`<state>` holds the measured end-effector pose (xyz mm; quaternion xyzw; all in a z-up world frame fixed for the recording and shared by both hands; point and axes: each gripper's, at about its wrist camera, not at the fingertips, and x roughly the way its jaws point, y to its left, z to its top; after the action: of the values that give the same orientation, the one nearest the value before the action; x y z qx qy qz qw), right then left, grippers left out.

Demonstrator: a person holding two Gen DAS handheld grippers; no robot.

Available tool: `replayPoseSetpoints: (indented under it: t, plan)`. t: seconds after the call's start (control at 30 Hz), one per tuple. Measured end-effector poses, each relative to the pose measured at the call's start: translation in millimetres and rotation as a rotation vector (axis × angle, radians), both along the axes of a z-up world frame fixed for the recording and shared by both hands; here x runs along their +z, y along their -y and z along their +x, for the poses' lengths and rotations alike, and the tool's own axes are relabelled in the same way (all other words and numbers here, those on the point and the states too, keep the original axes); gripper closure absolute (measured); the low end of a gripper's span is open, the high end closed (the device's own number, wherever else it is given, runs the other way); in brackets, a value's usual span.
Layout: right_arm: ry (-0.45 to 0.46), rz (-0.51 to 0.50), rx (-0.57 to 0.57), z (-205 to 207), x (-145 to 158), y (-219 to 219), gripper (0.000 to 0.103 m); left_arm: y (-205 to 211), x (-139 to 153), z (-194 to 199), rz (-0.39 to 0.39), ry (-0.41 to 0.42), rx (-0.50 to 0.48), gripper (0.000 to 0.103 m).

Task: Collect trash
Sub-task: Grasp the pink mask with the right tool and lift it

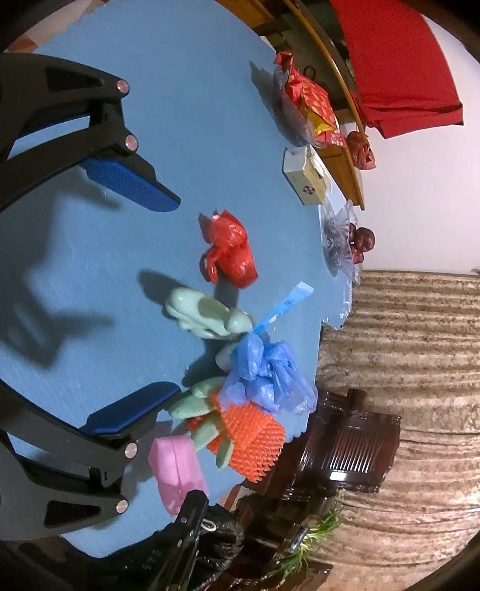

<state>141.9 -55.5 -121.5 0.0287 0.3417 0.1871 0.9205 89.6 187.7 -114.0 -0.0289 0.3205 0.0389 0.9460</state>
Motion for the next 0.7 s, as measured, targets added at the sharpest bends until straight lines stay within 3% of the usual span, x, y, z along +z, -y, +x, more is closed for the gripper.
replayPoseSetpoints:
  t: [0.17, 0.3, 0.43, 0.6, 0.7]
  plan:
    - [-0.065, -0.043, 0.017, 1.7, -19.1, -1.9, 0.094, 4.6, -1.0, 2.3, -0.002, -0.003, -0.006, 0.012]
    - [-0.076, -0.044, 0.025, 1.1, -25.3, -3.9, 0.056, 4.1, -3.0, 3.1, 0.0, -0.01, -0.005, 0.012]
    - [-0.085, -0.057, 0.049, 2.8, -29.5, -11.5, 0.041, 2.8, -3.9, 4.0, -0.001, -0.015, -0.002, 0.012]
    - [-0.127, -0.121, 0.052, 9.0, -42.7, -22.2, 0.04, 1.4, -3.6, 5.5, -0.003, -0.015, 0.0, 0.012]
    - [-0.135, -0.154, 0.046, 9.4, -47.2, -22.6, 0.056, 1.5, -3.2, 6.7, -0.002, -0.014, -0.003, 0.012]
